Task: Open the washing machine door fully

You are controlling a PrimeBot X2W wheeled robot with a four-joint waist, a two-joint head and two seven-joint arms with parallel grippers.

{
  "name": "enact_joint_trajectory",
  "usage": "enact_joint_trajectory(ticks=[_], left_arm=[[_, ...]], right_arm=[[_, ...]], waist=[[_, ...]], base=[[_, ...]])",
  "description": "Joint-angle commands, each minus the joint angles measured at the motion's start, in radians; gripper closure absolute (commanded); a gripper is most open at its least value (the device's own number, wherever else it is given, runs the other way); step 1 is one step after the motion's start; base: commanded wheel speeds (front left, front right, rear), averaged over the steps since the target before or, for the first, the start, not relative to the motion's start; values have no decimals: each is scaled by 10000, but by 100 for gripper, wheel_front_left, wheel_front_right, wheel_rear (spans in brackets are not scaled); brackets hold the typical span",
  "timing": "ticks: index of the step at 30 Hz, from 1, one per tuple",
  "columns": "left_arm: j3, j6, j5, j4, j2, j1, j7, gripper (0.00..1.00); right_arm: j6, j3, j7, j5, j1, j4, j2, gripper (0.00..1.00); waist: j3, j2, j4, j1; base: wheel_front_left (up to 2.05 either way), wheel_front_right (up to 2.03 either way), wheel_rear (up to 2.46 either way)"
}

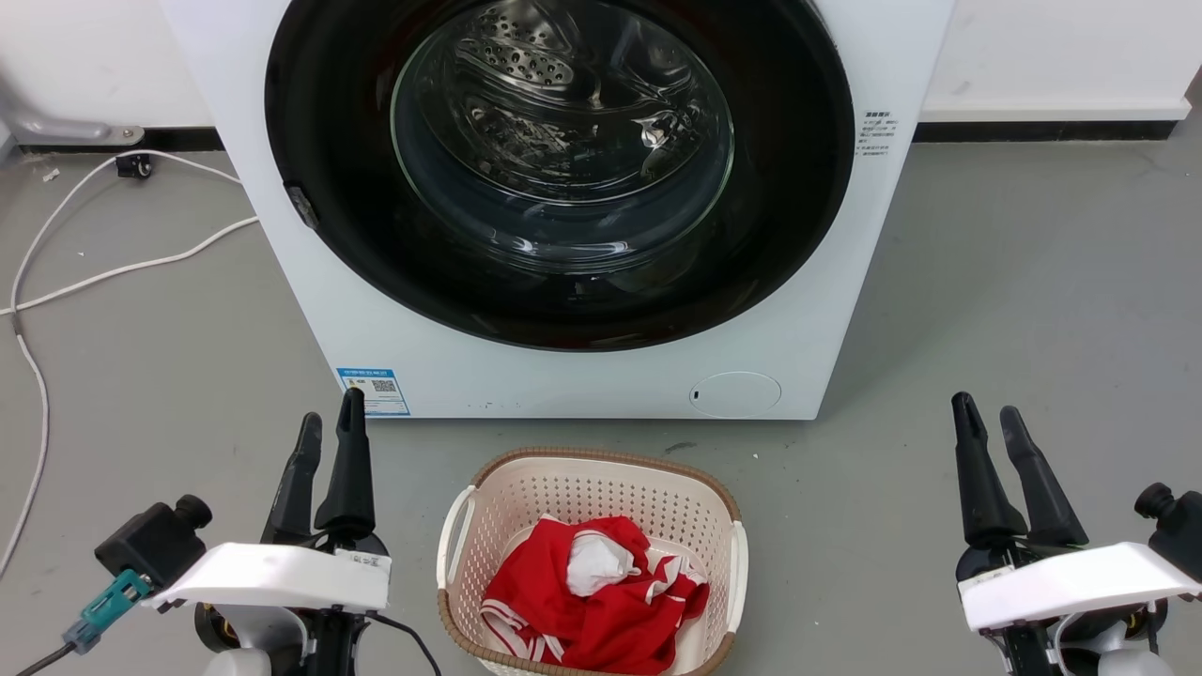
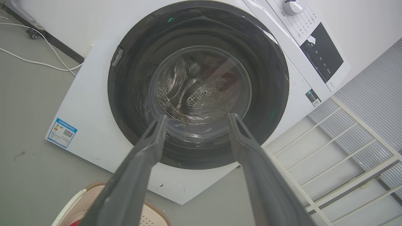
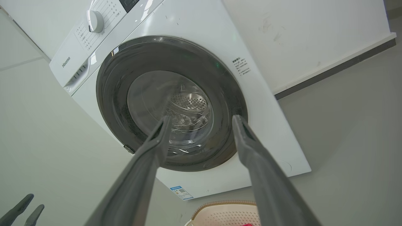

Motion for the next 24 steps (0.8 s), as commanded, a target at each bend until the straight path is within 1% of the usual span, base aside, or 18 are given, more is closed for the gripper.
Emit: enact_joint_trajectory(ticks=[1, 2, 3, 7, 12, 24], left_arm=[[-68, 34, 442, -185, 21, -29, -107, 0], [-68, 34, 442, -185, 21, -29, -107, 0], [-122, 47, 864, -213, 20, 1, -169, 0], [-211, 120, 1572, -240, 19, 64, -281, 0], [-252, 184, 2081, -289, 17, 77, -398, 0], [-365, 364, 3822, -346, 106, 129, -701, 0]], right_arm=[[0, 25, -112, -401, 3, -156, 9, 0], [0, 25, -112, -401, 3, -156, 9, 0], [0, 21, -100, -722, 28, -152, 11, 0], [0, 11, -90, -1272, 82, -142, 16, 0], [0, 43, -157, -1744, 110, -173, 21, 0], [0, 87, -168, -3126, 213, -323, 33, 0]], waist=[[-4, 0, 1, 0], [-4, 0, 1, 0], [-9, 0, 4, 0], [-12, 0, 4, 0], [-2, 0, 7, 0], [4, 0, 4, 0]], base=[[0, 0, 0], [0, 0, 0], [0, 0, 0], [0, 0, 0], [0, 0, 0], [0, 0, 0]])
